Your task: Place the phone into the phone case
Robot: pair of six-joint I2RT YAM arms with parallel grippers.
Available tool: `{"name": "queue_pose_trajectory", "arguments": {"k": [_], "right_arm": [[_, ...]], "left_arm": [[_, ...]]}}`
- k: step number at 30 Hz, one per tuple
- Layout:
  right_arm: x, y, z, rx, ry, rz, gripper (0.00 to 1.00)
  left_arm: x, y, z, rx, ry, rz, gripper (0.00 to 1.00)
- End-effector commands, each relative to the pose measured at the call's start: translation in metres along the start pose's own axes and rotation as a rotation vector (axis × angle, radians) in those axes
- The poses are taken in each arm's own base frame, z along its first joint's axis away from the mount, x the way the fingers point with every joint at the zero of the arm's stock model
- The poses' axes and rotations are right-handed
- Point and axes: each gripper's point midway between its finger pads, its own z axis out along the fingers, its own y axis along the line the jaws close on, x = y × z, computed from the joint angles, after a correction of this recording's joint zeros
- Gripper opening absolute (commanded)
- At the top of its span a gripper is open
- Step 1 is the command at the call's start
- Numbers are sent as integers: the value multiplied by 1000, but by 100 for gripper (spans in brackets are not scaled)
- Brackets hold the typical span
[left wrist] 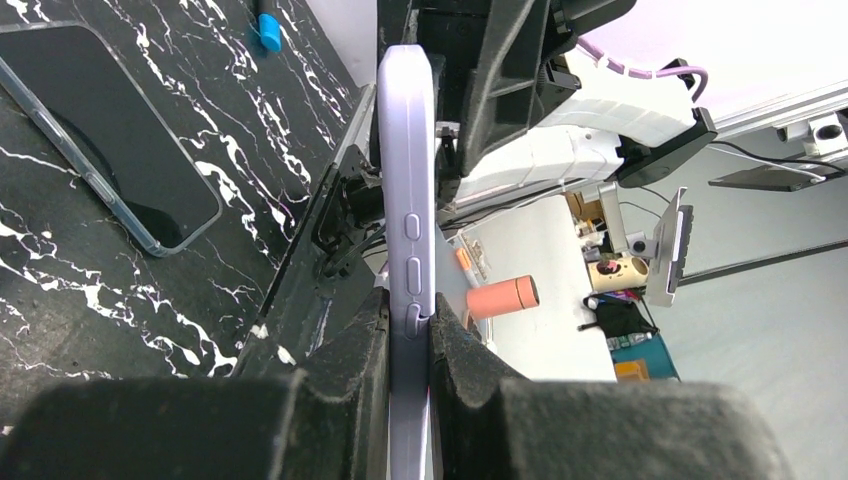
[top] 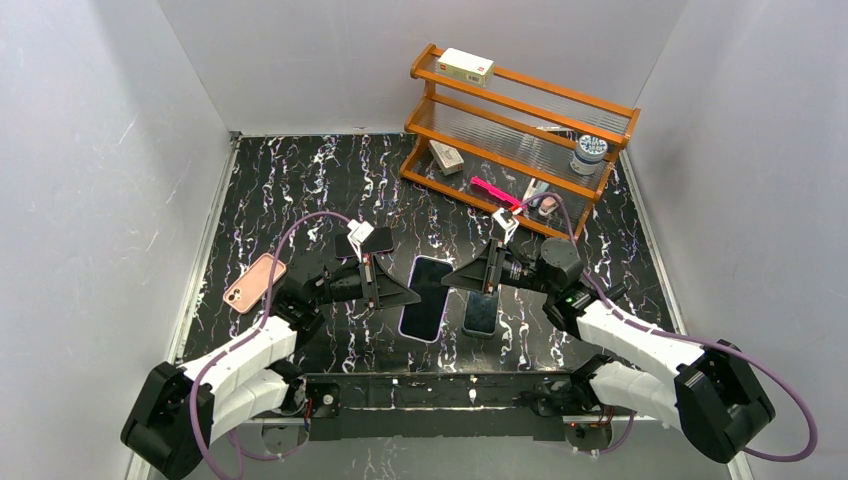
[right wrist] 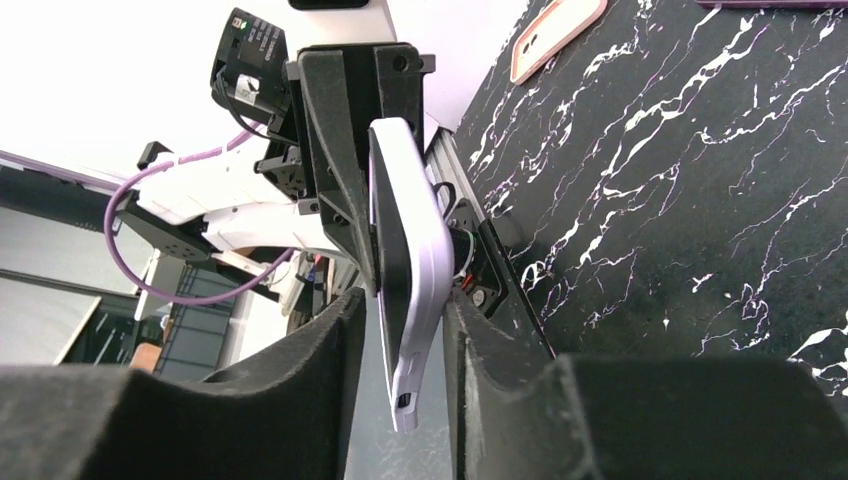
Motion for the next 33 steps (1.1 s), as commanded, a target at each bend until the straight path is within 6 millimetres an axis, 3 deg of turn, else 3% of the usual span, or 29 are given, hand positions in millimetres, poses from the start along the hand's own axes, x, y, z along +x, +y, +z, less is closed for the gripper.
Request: {"name": "queue_pose_trajectory", "arguments": {"k": [1,4,11,15,17,19,23,29,33], "right_arm": [[-26,27,2,-79,-75,-88,33],[-28,29,1,-92,-92,-108,5],[-33,25,-2,-36,-113,-144,1],[-31,30,-1,-52,-85,-139,35],[-30,31,0,-64,-80,-138,46],[-30,31,1,-68,-78,-135,52],[-33,29,4,-72,-82,-133,51],[-42,23,8,-49,-114,-125,34],[-50,20,6,-33,-169,-143,1]], "left_arm": [[-8,-20,1,60,10,66,0],[-8,-14,3,45,5,44,0],[-11,13,8,-49,-26,-15,0],[-15,0,8,-13,-20,19,0],[-16,-8,7,11,-13,41,0],[-16,-14,7,27,-3,51,0],[-14,-16,6,36,8,49,0],[-11,-9,7,21,16,24,0],[-13,1,8,-13,-5,-9,0]]}}
